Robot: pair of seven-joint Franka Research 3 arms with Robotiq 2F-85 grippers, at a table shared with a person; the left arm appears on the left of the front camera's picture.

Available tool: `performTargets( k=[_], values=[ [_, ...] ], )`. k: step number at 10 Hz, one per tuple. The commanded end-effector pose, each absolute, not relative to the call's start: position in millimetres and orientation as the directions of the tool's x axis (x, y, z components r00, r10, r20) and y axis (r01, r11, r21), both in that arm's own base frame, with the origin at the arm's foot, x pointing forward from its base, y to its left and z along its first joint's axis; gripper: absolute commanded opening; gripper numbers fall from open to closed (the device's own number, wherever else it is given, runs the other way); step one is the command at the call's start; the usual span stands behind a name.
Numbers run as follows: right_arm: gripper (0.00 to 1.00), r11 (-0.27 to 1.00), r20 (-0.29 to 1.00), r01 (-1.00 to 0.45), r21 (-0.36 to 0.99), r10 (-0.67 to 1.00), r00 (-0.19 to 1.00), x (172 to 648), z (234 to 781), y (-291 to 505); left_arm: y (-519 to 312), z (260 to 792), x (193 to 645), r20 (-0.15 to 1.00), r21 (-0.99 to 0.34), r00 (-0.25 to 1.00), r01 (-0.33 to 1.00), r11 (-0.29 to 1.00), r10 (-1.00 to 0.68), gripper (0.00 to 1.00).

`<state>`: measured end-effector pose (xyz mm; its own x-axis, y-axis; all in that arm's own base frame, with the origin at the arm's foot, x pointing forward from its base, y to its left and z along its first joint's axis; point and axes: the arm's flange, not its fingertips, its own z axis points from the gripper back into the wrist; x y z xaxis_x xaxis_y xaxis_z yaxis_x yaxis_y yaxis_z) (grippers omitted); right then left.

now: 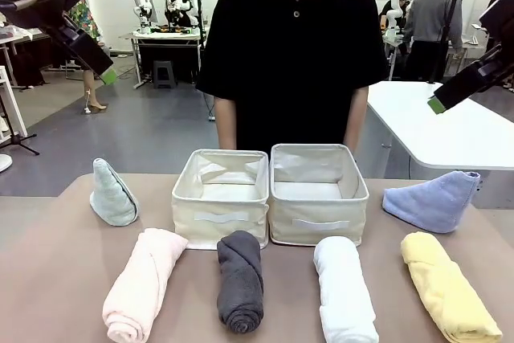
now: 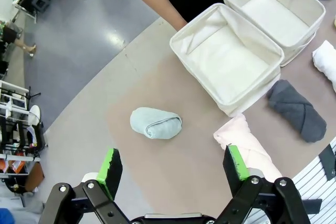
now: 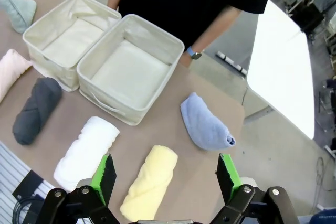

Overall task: Sort the towels based on their folding style.
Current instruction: Pick up one triangle-folded towel and place it in the left Fabric basket.

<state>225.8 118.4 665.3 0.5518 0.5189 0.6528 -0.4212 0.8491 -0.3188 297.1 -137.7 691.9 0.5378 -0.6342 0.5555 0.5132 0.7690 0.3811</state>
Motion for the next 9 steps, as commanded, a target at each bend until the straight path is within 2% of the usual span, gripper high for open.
performTargets(
  k=[1,3,4,5,6,8,9],
  values=[
    [1.00,0.853,0.672,-0.419,-0.310,0.509,0.539,232,658,116,-138,685,298,0.559,0.382,0.533,0.514,0.768,-0.635,1.00],
    [1.00,0.852,0.658,-0.419,-0.315,0.514,0.550,228,663,116,-138,688,298,0.550,0.380,0.542,0.515,0.768,-0.635,1.00],
    [1.00,0.709,0.514,-0.683,-0.175,0.657,0.551,256,669,91,-113,690,315,0.530,0.190,0.446,0.766,0.614,-0.721,1.00],
    [1.00,0.713,0.568,-0.701,-0.007,0.580,0.584,297,677,54,-80,689,342,0.625,0.046,0.346,0.878,0.476,-0.700,1.00],
    [1.00,0.607,0.561,-0.772,0.191,0.578,0.593,334,675,18,-53,684,362,0.641,-0.012,0.316,0.916,0.402,-0.700,1.00],
    [1.00,0.423,0.603,-0.830,0.365,0.572,0.557,373,663,-43,9,672,396,0.708,-0.158,0.316,0.943,0.294,-0.632,1.00],
    [1.00,0.364,0.633,-0.848,0.386,0.564,0.530,382,655,-70,42,667,404,0.753,-0.184,0.303,0.949,0.255,-0.584,1.00]
  ],
)
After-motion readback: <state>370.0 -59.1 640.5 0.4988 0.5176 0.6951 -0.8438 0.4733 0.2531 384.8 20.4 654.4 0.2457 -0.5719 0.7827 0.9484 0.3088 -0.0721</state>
